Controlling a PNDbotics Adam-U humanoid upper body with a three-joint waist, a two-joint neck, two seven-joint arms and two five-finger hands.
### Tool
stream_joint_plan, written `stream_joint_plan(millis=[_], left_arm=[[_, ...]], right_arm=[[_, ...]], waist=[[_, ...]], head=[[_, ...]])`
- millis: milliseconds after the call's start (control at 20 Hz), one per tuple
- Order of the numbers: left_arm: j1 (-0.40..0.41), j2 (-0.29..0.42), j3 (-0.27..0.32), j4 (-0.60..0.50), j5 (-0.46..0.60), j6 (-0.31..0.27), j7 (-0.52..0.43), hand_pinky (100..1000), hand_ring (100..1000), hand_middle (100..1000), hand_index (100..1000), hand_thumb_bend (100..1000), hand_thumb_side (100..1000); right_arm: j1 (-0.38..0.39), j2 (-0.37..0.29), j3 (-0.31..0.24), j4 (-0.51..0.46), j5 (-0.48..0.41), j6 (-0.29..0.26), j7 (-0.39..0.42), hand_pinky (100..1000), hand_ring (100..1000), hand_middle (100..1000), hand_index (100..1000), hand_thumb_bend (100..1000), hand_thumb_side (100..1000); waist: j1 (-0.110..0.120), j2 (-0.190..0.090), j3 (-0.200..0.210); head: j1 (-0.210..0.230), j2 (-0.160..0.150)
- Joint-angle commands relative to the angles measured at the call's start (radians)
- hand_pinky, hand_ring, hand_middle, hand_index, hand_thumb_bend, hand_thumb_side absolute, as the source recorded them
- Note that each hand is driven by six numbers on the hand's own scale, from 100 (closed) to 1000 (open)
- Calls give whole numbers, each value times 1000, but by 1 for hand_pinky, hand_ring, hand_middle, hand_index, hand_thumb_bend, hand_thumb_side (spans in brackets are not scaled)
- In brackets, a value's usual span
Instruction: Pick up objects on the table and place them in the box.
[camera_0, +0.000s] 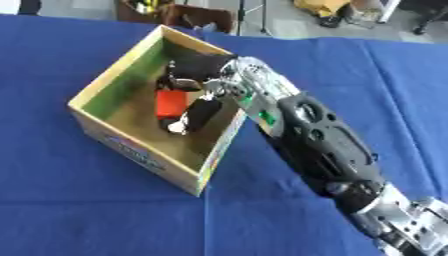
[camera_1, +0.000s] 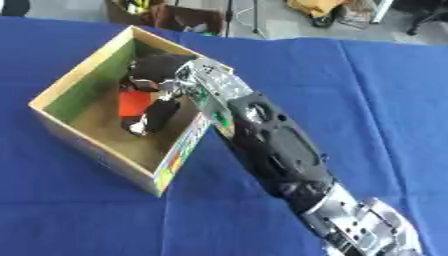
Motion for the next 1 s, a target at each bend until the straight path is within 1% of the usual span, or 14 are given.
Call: stream_joint_plan(millis=[50, 100, 150, 200, 400, 500, 550, 600, 650, 750, 800, 850, 900, 1000], left_arm=[[-7, 10, -5, -19, 6, 0, -4, 313, 568, 615, 785, 100, 892], [-7, 10, -5, -19, 6, 0, -4, 314, 569, 615, 786, 100, 909], [-7, 9, -6, -19, 6, -1, -4, 315, 569, 615, 786, 100, 916], [-7, 9, -6, -19, 7, -3, -5, 315, 569, 615, 785, 100, 918], [-6, 9, -4, -19, 8, -2, -5, 314, 569, 615, 785, 100, 904], [-6, 8, -4, -19, 8, -1, -5, 314, 569, 615, 785, 100, 903], [-6, 8, -4, -19, 8, -1, -5, 315, 569, 615, 785, 100, 902], [-5, 8, -4, -19, 7, -1, -5, 315, 569, 615, 785, 100, 902], [-4, 8, -3, -19, 7, -1, -4, 314, 569, 615, 785, 100, 901], [-2, 7, 0, -19, 6, 0, -1, 315, 569, 615, 785, 100, 901], [-1, 7, 1, -19, 5, 0, 0, 315, 569, 615, 785, 100, 901], [0, 7, 2, -19, 5, 0, 1, 315, 569, 615, 785, 100, 901], [0, 7, 3, -19, 4, 0, 2, 315, 569, 615, 785, 100, 900], [2, 6, 5, -19, 3, 1, 5, 315, 569, 615, 785, 100, 899]], right_arm=[[-25, -12, -7, -38, -6, -6, 34, 841, 891, 850, 943, 318, 978], [-26, -14, -8, -43, 3, -3, 42, 856, 912, 881, 954, 406, 1000], [-26, -16, -9, -49, 15, 0, 47, 860, 916, 890, 958, 434, 1000], [-25, -17, -10, -54, 27, 3, 51, 871, 933, 916, 969, 488, 1000], [-23, -25, -18, -75, 55, 15, 54, 883, 954, 953, 988, 514, 1000], [-20, -27, -24, -87, 50, 18, 51, 880, 946, 938, 978, 506, 1000], [-19, -29, -30, -96, 40, 21, 46, 878, 940, 925, 972, 482, 1000], [-17, -34, -35, -107, 30, 25, 42, 878, 940, 925, 972, 482, 1000], [-15, -40, -42, -124, 14, 30, 33, 876, 925, 905, 967, 361, 1000], [-7, -69, -67, -188, -41, 51, 3, 879, 919, 900, 964, 278, 1000], [-1, -88, -81, -228, -75, 69, -15, 883, 916, 901, 965, 159, 1000], [6, -108, -95, -267, -109, 93, -36, 886, 903, 891, 967, 100, 1000], [15, -132, -114, -312, -148, 123, -66, 887, 892, 873, 950, 100, 990], [40, -180, -145, -401, -244, 203, -135, 881, 869, 832, 914, 100, 964]], waist=[[8, -22, 1], [8, -23, 1], [8, -23, 1], [9, -23, 0], [10, -24, -2], [11, -25, -3], [12, -25, -4], [13, -26, -4], [14, -26, -6], [17, -28, -12], [18, -28, -15], [20, -29, -19], [22, -29, -23], [25, -30, -30]], head=[[-3, -8], [-3, -8], [-2, -8], [-2, -7], [0, -6], [0, -6], [0, -6], [1, -5], [4, -3], [12, 2], [17, 6], [25, 9], [35, 11], [53, 15]])
